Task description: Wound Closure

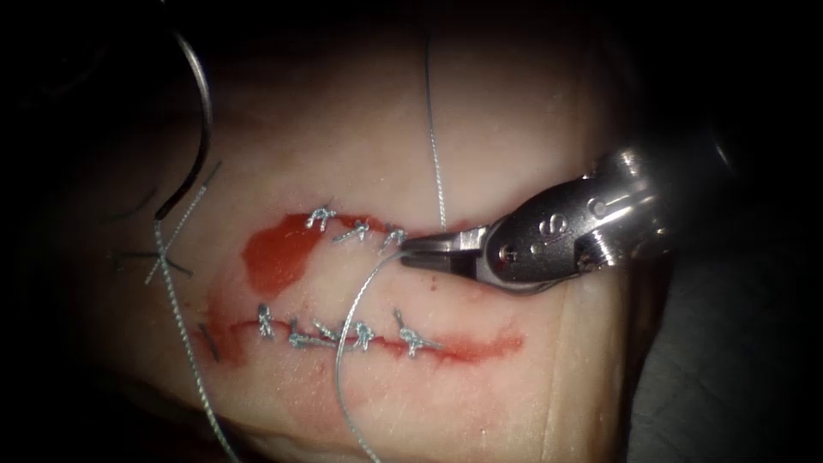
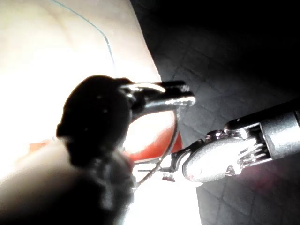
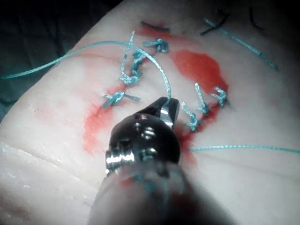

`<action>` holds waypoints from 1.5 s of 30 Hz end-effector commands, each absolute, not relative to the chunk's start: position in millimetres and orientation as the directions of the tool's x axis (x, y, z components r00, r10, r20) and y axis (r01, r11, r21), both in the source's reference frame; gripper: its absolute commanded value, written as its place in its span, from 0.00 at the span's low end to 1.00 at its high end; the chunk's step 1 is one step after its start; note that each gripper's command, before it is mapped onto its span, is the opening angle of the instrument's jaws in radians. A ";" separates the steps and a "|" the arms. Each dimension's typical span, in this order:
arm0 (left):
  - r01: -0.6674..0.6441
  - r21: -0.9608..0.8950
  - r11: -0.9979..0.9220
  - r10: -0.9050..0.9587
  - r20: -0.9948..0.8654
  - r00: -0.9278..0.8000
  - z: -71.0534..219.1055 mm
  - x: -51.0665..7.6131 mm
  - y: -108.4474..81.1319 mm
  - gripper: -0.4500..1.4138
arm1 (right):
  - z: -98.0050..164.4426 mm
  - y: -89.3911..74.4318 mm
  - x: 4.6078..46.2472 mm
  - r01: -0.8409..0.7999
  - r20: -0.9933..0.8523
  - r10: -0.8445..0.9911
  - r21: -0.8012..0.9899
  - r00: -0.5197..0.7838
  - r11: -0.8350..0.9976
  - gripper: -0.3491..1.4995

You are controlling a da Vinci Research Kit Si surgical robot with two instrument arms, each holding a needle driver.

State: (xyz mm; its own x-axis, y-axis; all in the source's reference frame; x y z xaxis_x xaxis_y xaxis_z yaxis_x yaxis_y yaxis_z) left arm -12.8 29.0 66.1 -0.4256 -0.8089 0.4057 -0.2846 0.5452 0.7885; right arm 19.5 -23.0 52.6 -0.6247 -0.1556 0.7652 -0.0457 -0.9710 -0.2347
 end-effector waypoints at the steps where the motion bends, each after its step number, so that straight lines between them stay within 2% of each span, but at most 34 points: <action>1: -0.285 0.787 0.547 -0.808 0.407 -0.426 66.6 -13.3 29.3 0.00 | 52.9 -23.5 19.9 0.000 0.750 -0.245 -0.311 -0.614 -0.951 0.00; 5: -0.285 0.787 0.547 -0.808 0.407 -0.426 66.6 -13.3 29.3 0.00 | 52.1 -23.6 18.4 0.096 0.710 -0.476 -0.504 -0.519 -0.858 0.00; 9: -0.285 0.787 0.548 -0.808 0.408 -0.426 66.6 -13.3 29.2 0.00 | 50.9 -24.6 15.4 0.109 0.535 -0.718 -0.764 -0.446 -0.636 0.00; 13: -0.282 0.787 0.549 -0.809 0.415 -0.416 66.8 -13.4 29.1 0.00 | 49.9 -25.5 12.4 0.071 0.456 -0.782 -0.845 -0.425 -0.531 0.00; 18: -0.280 0.788 0.548 -0.811 0.418 -0.409 67.2 -13.7 28.9 0.00 | 48.3 -26.6 9.3 0.053 0.444 -0.817 -0.867 -0.369 -0.495 0.00; 24: -0.286 0.796 0.533 -0.822 0.407 -0.399 67.5 -14.2 28.6 0.00 | 47.0 -27.6 5.6 0.110 0.388 -0.852 -0.887 -0.352 -0.449 0.00; 33: -0.285 0.794 0.537 -0.821 0.416 -0.391 67.9 -14.7 28.3 0.00 | 45.6 -29.7 -2.0 0.325 0.267 -0.881 -0.855 -0.392 -0.404 0.00; 45: -0.290 0.796 0.531 -0.827 0.413 -0.381 68.2 -15.1 28.0 0.00 | 45.6 -32.8 -11.7 0.529 0.163 -0.907 -0.766 -0.389 -0.365 0.00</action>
State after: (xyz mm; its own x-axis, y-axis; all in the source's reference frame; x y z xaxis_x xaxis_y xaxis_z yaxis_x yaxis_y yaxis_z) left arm -14.7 27.8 67.7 -0.3802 -0.8283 0.4116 -0.2904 0.5295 0.7971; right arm -12.1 -32.0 45.0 -0.3872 -0.9076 0.1621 0.5384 -0.3653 -0.7594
